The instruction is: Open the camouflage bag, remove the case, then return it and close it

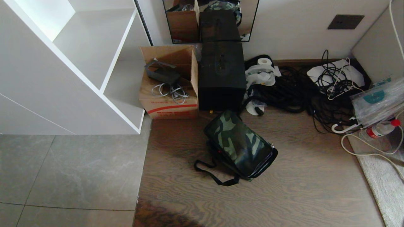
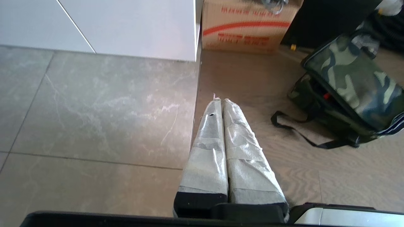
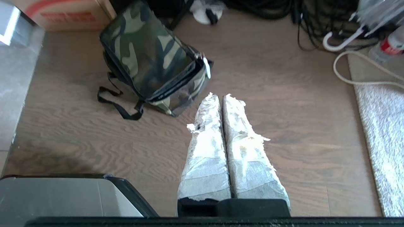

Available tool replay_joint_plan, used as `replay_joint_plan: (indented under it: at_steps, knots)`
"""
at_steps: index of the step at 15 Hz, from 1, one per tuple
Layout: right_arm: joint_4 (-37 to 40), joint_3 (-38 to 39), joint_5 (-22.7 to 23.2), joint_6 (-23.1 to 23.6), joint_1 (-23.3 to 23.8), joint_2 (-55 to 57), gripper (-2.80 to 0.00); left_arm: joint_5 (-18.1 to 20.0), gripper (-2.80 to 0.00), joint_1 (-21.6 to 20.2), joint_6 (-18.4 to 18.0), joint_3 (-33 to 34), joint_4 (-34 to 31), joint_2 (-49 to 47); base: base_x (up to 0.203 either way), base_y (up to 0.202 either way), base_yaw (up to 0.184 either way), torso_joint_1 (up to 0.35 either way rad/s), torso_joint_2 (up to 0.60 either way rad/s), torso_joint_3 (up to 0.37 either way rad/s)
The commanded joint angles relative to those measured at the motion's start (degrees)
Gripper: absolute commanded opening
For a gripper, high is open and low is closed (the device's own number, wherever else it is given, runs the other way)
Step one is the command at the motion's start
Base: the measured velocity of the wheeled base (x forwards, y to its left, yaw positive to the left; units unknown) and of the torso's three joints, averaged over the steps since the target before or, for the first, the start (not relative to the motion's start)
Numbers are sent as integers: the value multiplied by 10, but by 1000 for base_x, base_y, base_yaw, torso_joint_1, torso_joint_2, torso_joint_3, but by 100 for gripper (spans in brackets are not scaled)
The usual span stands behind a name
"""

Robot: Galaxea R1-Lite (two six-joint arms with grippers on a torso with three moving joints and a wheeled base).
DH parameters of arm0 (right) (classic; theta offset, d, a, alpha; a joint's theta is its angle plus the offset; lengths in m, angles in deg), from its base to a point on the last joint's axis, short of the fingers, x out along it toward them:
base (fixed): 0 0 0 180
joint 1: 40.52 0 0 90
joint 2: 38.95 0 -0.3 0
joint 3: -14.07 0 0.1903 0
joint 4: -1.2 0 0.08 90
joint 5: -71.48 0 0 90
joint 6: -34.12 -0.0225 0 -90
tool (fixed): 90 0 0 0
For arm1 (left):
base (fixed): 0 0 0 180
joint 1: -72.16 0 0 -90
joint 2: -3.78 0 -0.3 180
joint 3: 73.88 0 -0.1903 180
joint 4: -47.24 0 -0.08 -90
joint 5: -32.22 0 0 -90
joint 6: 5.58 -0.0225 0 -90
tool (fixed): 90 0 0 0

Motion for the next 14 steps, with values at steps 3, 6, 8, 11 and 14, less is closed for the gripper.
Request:
replay_joint_plan:
  at_steps: [3,6,8,11,14]
  knots:
    - [0,0,0,1,0,2,-280,0,-280,-1,-1,5,0,0,0,0,0,2,2,201]
    - [0,0,0,1,0,2,-280,0,-280,-1,0,5,0,0,0,0,0,3,0,201]
    - [0,0,0,1,0,2,-280,0,-280,0,0,5,0,0,0,0,0,0,1,204]
    - [0,0,0,0,0,2,-280,0,-280,0,0,5,0,0,0,0,0,7,7,200]
    - [0,0,0,1,0,2,-280,0,-280,0,0,5,0,0,0,0,0,2,1,202]
